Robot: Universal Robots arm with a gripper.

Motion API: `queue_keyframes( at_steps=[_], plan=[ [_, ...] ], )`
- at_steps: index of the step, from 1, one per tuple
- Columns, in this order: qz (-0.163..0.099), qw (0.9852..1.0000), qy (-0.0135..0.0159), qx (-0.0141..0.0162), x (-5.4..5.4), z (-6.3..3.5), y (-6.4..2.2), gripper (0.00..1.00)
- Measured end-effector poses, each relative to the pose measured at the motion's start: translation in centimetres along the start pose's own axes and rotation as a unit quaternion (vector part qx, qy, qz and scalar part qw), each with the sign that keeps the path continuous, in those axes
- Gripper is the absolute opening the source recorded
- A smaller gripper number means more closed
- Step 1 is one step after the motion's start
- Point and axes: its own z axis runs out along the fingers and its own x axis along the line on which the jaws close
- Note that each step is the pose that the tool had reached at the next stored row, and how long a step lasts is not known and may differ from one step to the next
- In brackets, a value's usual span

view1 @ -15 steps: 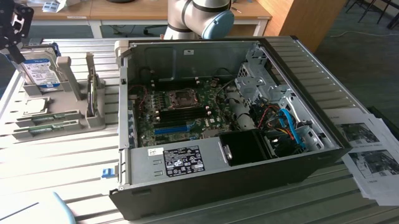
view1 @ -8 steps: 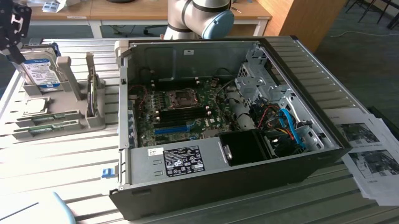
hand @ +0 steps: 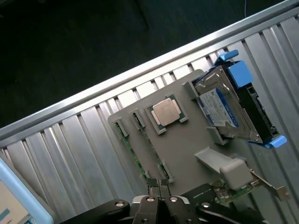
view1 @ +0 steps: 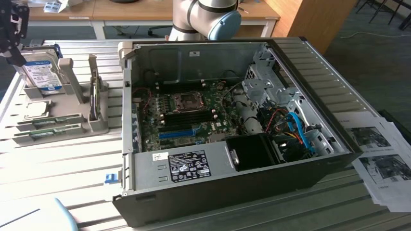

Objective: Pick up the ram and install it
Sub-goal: 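Pick up the ram and move it above insertion slot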

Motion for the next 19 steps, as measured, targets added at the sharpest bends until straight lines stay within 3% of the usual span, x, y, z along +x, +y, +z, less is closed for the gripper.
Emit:
queue_keyframes(
  at_steps=[4, 9, 14, 19],
  plan=[
    [-0.034, 0.9994, 0.0014, 0.0001, 0.0, 0.03, 0.0, 0.09],
    [-0.075, 0.9972, 0.0031, 0.0002, 0.0, 0.08, 0.0, 0.09],
    [-0.115, 0.9934, 0.0047, 0.0003, 0.0, 0.12, 0.0, 0.09],
    [-0.151, 0.9885, 0.0062, 0.0005, 0.0, 0.17, -0.01, 0.09]
  ],
)
